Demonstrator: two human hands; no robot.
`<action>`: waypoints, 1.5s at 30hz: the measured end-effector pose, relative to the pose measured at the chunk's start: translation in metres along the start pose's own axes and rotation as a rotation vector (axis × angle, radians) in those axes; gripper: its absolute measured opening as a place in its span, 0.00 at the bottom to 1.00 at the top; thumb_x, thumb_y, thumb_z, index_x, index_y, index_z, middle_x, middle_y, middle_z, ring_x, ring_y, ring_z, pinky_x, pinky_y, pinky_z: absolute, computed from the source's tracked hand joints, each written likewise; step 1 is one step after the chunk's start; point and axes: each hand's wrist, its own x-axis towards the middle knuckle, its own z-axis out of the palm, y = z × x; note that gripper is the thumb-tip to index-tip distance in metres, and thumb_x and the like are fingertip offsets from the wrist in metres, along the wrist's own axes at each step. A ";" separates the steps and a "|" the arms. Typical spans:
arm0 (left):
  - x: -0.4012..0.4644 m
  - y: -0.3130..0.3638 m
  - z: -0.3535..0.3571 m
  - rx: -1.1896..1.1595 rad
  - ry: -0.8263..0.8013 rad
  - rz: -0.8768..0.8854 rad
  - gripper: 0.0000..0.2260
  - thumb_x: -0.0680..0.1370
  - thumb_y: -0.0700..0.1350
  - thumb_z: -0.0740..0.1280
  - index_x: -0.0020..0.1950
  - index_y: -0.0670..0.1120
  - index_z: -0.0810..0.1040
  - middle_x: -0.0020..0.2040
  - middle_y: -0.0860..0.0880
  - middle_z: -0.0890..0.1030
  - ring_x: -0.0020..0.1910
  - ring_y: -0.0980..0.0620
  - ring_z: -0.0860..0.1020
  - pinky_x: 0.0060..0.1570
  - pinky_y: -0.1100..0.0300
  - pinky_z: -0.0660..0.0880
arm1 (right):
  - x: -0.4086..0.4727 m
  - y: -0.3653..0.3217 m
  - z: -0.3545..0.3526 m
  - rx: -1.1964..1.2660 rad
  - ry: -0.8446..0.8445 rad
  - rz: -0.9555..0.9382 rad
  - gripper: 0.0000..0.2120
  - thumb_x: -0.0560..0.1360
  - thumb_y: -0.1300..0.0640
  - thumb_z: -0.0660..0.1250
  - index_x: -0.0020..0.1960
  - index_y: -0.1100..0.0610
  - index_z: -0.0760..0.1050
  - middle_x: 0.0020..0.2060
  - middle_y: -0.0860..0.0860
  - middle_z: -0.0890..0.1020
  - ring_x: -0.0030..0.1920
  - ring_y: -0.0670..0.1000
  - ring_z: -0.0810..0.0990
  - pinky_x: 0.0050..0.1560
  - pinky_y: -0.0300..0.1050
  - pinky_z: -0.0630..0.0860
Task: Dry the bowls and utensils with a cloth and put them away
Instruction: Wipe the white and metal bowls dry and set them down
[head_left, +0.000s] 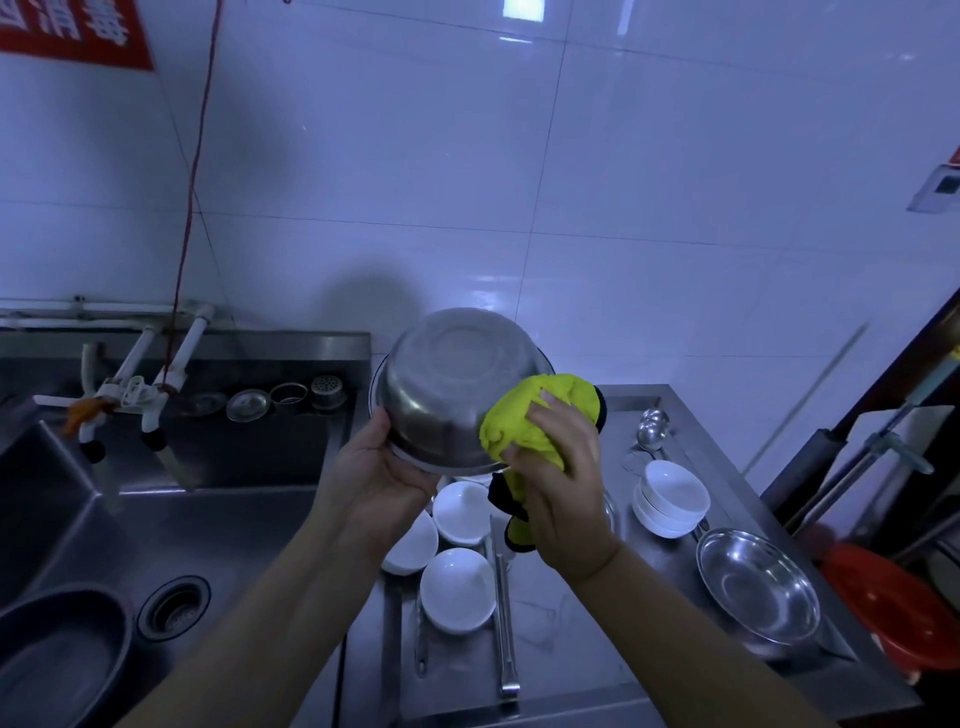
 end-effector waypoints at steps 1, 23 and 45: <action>-0.001 0.001 -0.001 -0.004 -0.012 -0.004 0.17 0.79 0.49 0.56 0.61 0.41 0.77 0.58 0.40 0.80 0.53 0.43 0.81 0.48 0.40 0.76 | 0.001 -0.002 0.000 0.031 0.027 0.036 0.11 0.84 0.57 0.53 0.52 0.56 0.74 0.59 0.56 0.71 0.64 0.62 0.70 0.65 0.60 0.66; -0.029 0.034 -0.007 1.068 -0.033 0.425 0.10 0.75 0.49 0.63 0.43 0.46 0.80 0.41 0.43 0.81 0.42 0.50 0.78 0.41 0.55 0.76 | 0.058 0.003 0.020 0.476 -0.121 0.643 0.17 0.73 0.66 0.56 0.55 0.53 0.78 0.58 0.47 0.77 0.61 0.45 0.75 0.60 0.40 0.71; -0.027 0.073 -0.035 2.281 -0.015 1.157 0.21 0.72 0.60 0.64 0.59 0.50 0.76 0.52 0.50 0.80 0.57 0.53 0.70 0.55 0.59 0.67 | 0.028 0.033 0.013 -0.212 -0.545 -0.567 0.05 0.79 0.60 0.64 0.52 0.57 0.79 0.48 0.54 0.83 0.49 0.55 0.80 0.46 0.52 0.76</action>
